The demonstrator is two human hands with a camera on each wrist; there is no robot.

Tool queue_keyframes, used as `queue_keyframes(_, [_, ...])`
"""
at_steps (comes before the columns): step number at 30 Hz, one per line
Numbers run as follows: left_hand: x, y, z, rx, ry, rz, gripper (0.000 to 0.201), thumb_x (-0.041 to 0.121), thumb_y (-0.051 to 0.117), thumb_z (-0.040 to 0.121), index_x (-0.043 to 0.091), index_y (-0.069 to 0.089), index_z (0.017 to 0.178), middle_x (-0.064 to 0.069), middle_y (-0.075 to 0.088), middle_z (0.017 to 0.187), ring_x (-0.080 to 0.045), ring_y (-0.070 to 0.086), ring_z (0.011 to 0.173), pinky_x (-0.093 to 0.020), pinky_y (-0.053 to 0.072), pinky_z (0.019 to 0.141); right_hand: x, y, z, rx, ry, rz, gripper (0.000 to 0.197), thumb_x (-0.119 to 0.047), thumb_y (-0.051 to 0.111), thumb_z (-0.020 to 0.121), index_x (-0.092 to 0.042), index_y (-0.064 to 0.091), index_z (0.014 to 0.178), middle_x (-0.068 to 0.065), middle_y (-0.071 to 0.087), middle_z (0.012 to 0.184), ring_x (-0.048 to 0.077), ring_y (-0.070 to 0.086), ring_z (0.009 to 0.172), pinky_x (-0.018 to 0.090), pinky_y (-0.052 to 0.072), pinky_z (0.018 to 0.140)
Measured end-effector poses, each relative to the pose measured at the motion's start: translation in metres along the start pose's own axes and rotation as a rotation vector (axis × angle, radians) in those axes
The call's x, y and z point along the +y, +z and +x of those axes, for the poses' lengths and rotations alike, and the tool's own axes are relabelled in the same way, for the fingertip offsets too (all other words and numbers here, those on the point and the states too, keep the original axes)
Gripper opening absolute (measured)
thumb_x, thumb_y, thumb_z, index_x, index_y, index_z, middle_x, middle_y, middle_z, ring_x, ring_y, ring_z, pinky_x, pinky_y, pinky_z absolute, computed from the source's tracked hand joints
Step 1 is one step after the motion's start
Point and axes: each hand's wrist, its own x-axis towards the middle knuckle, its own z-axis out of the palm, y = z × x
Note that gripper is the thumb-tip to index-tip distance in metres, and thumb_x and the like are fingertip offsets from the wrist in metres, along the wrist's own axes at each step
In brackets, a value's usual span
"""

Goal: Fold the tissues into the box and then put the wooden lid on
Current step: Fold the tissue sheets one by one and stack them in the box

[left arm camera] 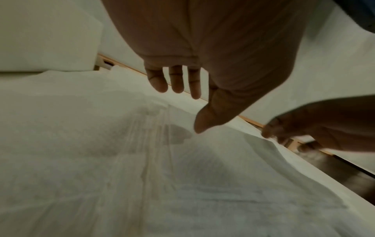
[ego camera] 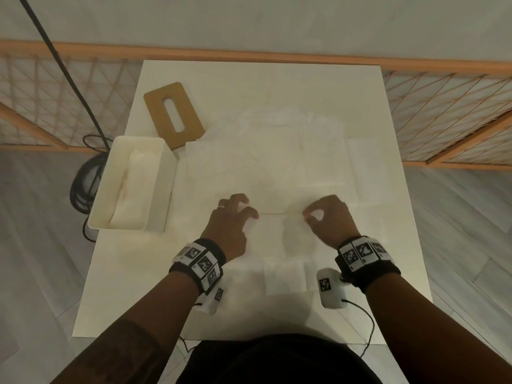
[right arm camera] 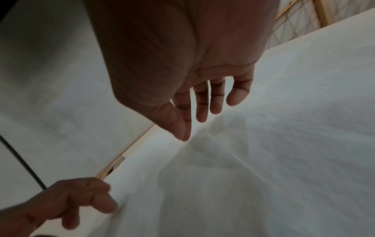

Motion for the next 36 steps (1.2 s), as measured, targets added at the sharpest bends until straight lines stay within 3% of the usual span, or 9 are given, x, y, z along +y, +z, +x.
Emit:
queue_keyframes(5, [0.011, 0.003, 0.005, -0.155, 0.04, 0.144, 0.047, 0.026, 0.06, 0.089, 0.033, 0.053, 0.136, 0.007, 0.043, 0.141, -0.026, 0.039, 0.13, -0.041, 0.034, 0.103, -0.037, -0.014, 0.049, 0.1, 0.035, 0.034, 0.02, -0.025, 0.065, 0.095, -0.017, 0.07, 0.112, 0.007, 0.064, 0.123, 0.024, 0.062, 0.111, 0.019, 0.036, 0.085])
queue_keyframes(7, [0.013, 0.004, 0.008, -0.173, 0.021, 0.148, 0.046, 0.027, 0.059, 0.091, 0.033, 0.052, 0.136, 0.007, 0.043, 0.142, -0.025, 0.038, 0.132, -0.041, 0.032, 0.105, -0.049, -0.014, 0.07, 0.077, 0.065, 0.02, 0.034, -0.029, 0.067, 0.095, -0.013, 0.063, 0.125, 0.006, 0.064, 0.128, 0.024, 0.06, 0.118, 0.021, 0.037, 0.088])
queue_keyframes(10, [0.013, 0.003, 0.011, -0.175, 0.023, 0.151, 0.046, 0.027, 0.061, 0.09, 0.032, 0.052, 0.135, 0.006, 0.043, 0.141, -0.025, 0.039, 0.132, -0.04, 0.031, 0.105, -0.062, -0.01, 0.093, 0.046, 0.154, 0.005, 0.063, -0.036, 0.069, 0.094, -0.008, 0.043, 0.145, 0.012, 0.049, 0.145, 0.028, 0.051, 0.133, 0.029, 0.039, 0.104])
queue_keyframes(13, [0.013, 0.003, 0.012, -0.181, 0.026, 0.159, 0.046, 0.027, 0.061, 0.091, 0.032, 0.051, 0.135, 0.006, 0.043, 0.141, -0.025, 0.04, 0.131, -0.04, 0.031, 0.105, -0.068, -0.008, 0.108, 0.03, 0.207, -0.037, 0.078, -0.043, 0.072, 0.091, -0.004, 0.036, 0.149, 0.015, 0.043, 0.149, 0.032, 0.047, 0.137, 0.035, 0.04, 0.108])
queue_keyframes(18, [0.013, 0.003, 0.013, -0.175, 0.029, 0.142, 0.046, 0.026, 0.062, 0.091, 0.033, 0.051, 0.135, 0.006, 0.043, 0.141, -0.024, 0.041, 0.13, -0.04, 0.031, 0.106, -0.072, -0.014, 0.117, 0.053, 0.21, -0.04, 0.052, -0.042, 0.074, 0.089, -0.016, 0.061, 0.132, 0.007, 0.063, 0.134, 0.03, 0.061, 0.121, 0.036, 0.049, 0.099])
queue_keyframes(26, [0.011, 0.006, 0.013, -0.163, 0.032, 0.118, 0.043, 0.023, 0.061, 0.09, 0.031, 0.052, 0.132, 0.007, 0.045, 0.136, -0.024, 0.043, 0.127, -0.039, 0.031, 0.103, -0.069, -0.039, 0.099, 0.202, 0.237, 0.154, 0.023, -0.036, 0.074, 0.084, -0.021, 0.067, 0.1, 0.001, 0.07, 0.098, 0.022, 0.064, 0.084, 0.028, 0.046, 0.071])
queue_keyframes(32, [0.01, 0.002, 0.014, -0.208, 0.004, 0.099, 0.043, 0.027, 0.06, 0.091, 0.033, 0.05, 0.132, 0.008, 0.042, 0.14, -0.022, 0.04, 0.13, -0.04, 0.031, 0.106, -0.055, -0.06, 0.081, 0.295, 0.099, 0.191, 0.017, -0.03, 0.068, 0.094, -0.017, 0.067, 0.106, -0.002, 0.067, 0.095, 0.018, 0.06, 0.077, 0.019, 0.038, 0.056])
queue_keyframes(34, [0.01, -0.001, 0.016, -0.23, -0.017, 0.082, 0.042, 0.029, 0.06, 0.092, 0.033, 0.051, 0.132, 0.008, 0.042, 0.141, -0.022, 0.04, 0.131, -0.041, 0.03, 0.107, -0.048, -0.066, 0.075, 0.294, 0.081, 0.168, 0.014, -0.029, 0.068, 0.094, -0.019, 0.07, 0.104, -0.003, 0.067, 0.093, 0.015, 0.059, 0.075, 0.013, 0.036, 0.055])
queue_keyframes(36, [0.011, -0.003, 0.018, -0.253, -0.03, 0.075, 0.04, 0.03, 0.059, 0.093, 0.033, 0.051, 0.131, 0.008, 0.042, 0.141, -0.022, 0.04, 0.131, -0.042, 0.03, 0.108, -0.039, -0.068, 0.072, 0.273, 0.09, 0.114, 0.017, -0.032, 0.069, 0.094, -0.022, 0.075, 0.108, -0.003, 0.067, 0.093, 0.016, 0.057, 0.079, 0.016, 0.037, 0.058])
